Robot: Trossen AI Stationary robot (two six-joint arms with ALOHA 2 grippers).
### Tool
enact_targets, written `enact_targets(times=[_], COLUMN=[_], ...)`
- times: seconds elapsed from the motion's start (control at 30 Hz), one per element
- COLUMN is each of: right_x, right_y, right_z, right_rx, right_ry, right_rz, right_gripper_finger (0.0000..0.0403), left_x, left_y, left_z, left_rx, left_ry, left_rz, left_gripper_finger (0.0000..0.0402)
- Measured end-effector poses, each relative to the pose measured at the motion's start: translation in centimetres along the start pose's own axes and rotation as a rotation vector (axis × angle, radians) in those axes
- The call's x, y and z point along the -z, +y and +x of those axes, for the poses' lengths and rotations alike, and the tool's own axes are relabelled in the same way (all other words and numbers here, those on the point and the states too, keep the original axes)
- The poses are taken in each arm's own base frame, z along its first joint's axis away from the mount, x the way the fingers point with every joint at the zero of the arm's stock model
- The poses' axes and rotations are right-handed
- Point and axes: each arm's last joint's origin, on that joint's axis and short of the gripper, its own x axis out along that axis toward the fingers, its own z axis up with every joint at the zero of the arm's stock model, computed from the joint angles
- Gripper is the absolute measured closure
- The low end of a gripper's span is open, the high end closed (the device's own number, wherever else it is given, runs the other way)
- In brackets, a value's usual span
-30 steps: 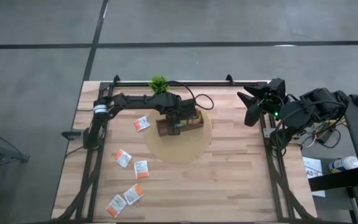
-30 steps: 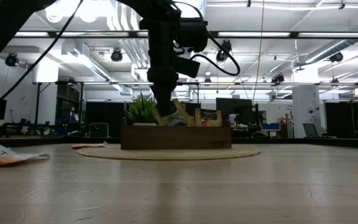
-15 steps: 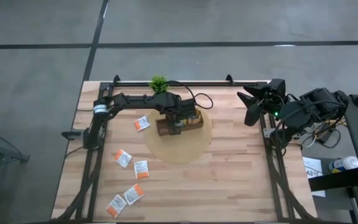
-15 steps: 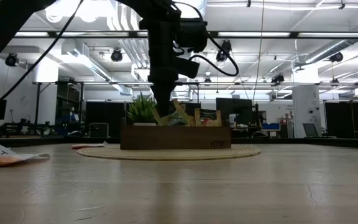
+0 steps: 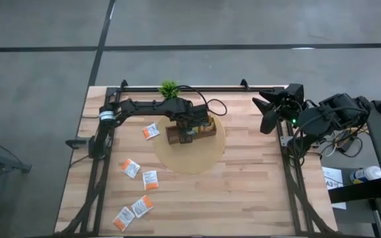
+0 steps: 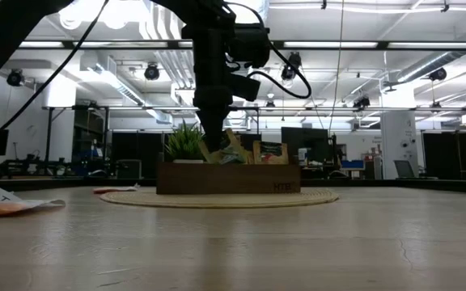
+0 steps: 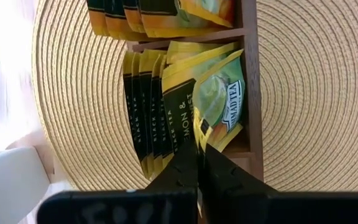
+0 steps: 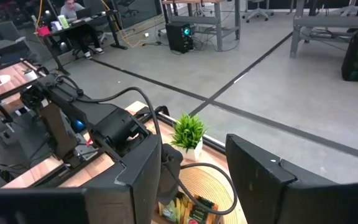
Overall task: Pick & Place Tea
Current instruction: Put the yellow tea bag into the middle section of the wooden organizer
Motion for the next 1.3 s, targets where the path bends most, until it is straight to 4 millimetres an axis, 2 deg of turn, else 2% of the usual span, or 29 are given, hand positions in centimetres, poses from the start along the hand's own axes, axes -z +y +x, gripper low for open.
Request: enact_targets(times=[0.13,0.37,0.5,0.73,1.13,1.2,1.3], right_x=[0.0,0.0,0.0,0.0,0.0,0.0,0.0], right_y=[0.0,0.0,0.0,0.0,0.0,0.0,0.0], right_z=[0.0,0.0,0.0,0.0,0.0,0.0,0.0], right_rx=[0.000,0.000,0.000,0.000,-0.001,-0.001,-0.002], right_ry=[0.000,0.000,0.000,0.000,0.001,0.002,0.002], right_rz=[0.000,0.000,0.000,-0.003,-0.006,-0.010,-0.012], right_gripper_finger=[0.0225,0.0225,0.0225,0.0225,0.0225,0.0225,0.0225], left_x=[-0.1,-0.1,0.0,-0.1,-0.7,-0.6,-0.3], left_y=[0.0,0.0,0.1,0.5,0.9,0.8,0.8], left_z=[0.0,0.0,-0.2,-2.1,-3.9,-4.1,-4.3], left_rx=[0.020,0.012,-0.011,-0.037,-0.035,-0.018,0.041], left_ry=[-0.014,-0.012,0.002,0.012,-0.031,-0.019,0.000], left_rz=[-0.001,-0.017,-0.016,-0.008,-0.005,0.006,0.005], left_gripper_finger=[0.0373,0.0292,0.0270,0.0267,0.0270,0.0283,0.0335])
